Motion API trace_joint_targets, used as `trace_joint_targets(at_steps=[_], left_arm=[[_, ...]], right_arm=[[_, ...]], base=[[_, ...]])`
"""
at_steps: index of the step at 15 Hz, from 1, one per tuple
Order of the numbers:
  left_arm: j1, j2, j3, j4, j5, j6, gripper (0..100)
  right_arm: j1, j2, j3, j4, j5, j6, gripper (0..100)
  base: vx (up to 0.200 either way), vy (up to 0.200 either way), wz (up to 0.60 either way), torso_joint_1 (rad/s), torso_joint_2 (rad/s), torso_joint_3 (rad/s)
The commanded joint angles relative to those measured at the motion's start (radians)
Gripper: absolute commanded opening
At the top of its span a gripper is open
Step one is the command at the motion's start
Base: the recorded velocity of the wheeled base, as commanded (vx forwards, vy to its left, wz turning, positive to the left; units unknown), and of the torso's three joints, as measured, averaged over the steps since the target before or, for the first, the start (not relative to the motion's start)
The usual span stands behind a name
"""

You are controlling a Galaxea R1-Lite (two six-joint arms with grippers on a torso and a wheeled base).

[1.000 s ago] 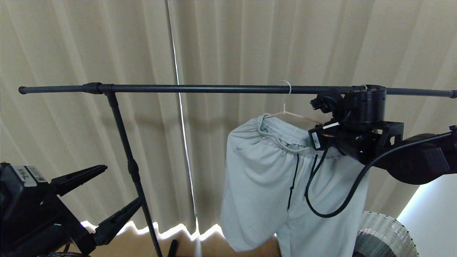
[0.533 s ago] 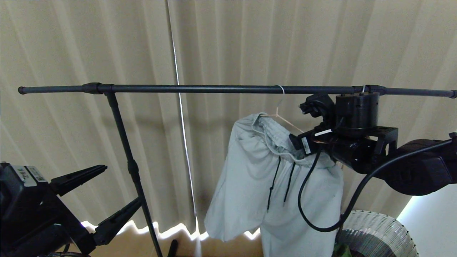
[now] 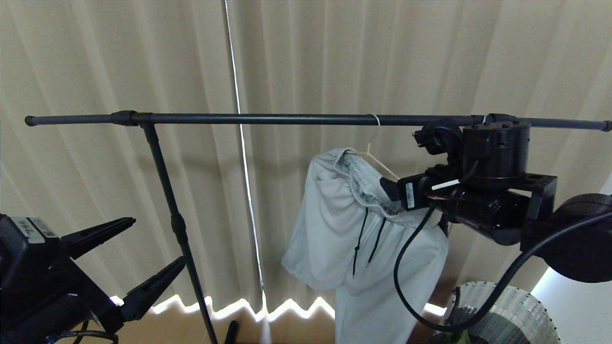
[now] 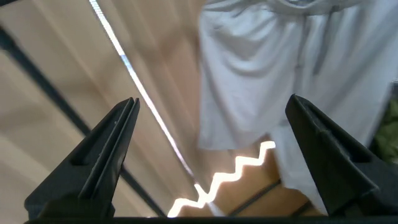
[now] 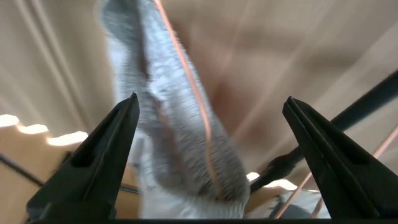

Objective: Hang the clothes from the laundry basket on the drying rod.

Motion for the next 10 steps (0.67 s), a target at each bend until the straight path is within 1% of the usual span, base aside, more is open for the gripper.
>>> trace_joint_targets(at_steps=[1, 3, 5, 8, 10], left_arm=[[0.008, -0.011, 0.001, 0.001, 0.0, 0.002, 100], [0.008, -0.013, 0.005, 0.001, 0.0, 0.02, 100], [0.008, -0.015, 0.008, 0.001, 0.0, 0.036, 100], [0.008, -0.008, 0.008, 0.001, 0.0, 0.036, 100], [0.008, -0.007, 0.01, 0.001, 0.0, 0.036, 100]], right_arm=[[0.001, -0.1, 0.067, -0.029, 0.014, 0.026, 100], [0.0, -0.184, 0.174, -0.082, 0.013, 0.015, 100], [0.0, -0.281, 0.289, -0.082, 0.013, 0.015, 100], [-0.009, -0.382, 0.39, -0.078, 0.011, 0.015, 100], [-0.04, -0.43, 0.44, -0.077, 0.01, 0.012, 100]], base=[[0.0, 0.0, 0.0, 0.0, 0.0, 0.0], [0.0, 0.0, 0.0, 0.0, 0.0, 0.0], [0.0, 0.0, 0.0, 0.0, 0.0, 0.0], [0.0, 0.0, 0.0, 0.0, 0.0, 0.0], [0.0, 0.0, 0.0, 0.0, 0.0, 0.0]])
